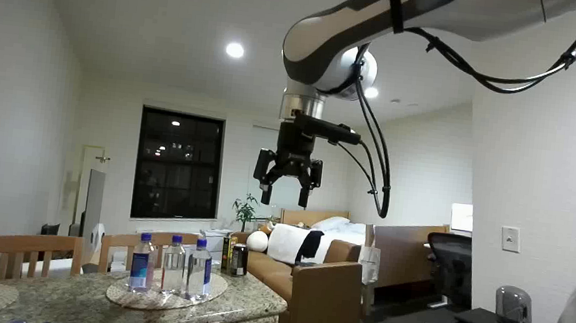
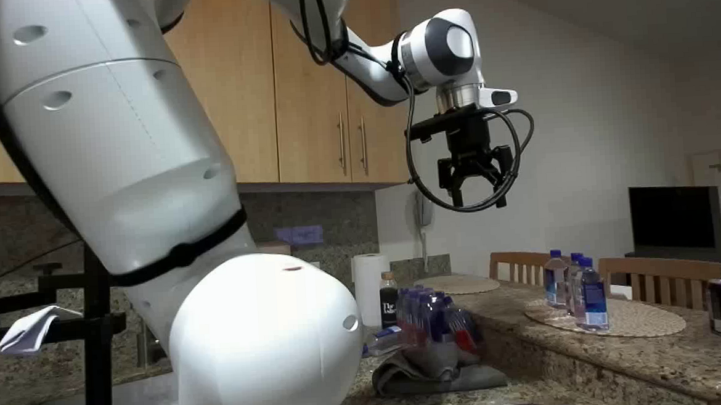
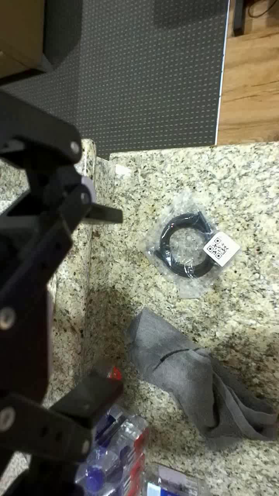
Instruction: Unfold the cloth on the counter
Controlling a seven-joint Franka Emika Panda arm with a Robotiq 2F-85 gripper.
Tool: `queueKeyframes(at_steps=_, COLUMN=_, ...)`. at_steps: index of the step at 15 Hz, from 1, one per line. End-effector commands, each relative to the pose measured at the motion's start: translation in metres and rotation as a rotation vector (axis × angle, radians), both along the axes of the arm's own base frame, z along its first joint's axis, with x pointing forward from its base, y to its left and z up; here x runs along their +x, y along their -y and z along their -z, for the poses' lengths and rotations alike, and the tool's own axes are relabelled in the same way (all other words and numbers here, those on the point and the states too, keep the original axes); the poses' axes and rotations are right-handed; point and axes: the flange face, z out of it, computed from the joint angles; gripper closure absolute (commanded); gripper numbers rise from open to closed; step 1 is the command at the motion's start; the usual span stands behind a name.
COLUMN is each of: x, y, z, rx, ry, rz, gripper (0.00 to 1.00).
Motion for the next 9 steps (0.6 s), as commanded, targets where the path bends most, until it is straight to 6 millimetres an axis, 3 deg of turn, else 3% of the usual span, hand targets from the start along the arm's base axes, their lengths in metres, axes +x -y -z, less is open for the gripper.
queueKeyframes(at_steps=1, x=0.0, y=0.0, z=-0.001, rx=0.0, ry=-0.001, rz=0.0, gripper=0.0)
queueKeyframes(at_steps=5, x=0.0, y=0.0, z=-0.001, rx=0.0, ry=-0.001, rz=0.0, gripper=0.0)
queueKeyframes(at_steps=9, x=0.004, y=-0.015, z=0.008, rx=0.008, ry=0.01, rz=-0.025, gripper=0.0)
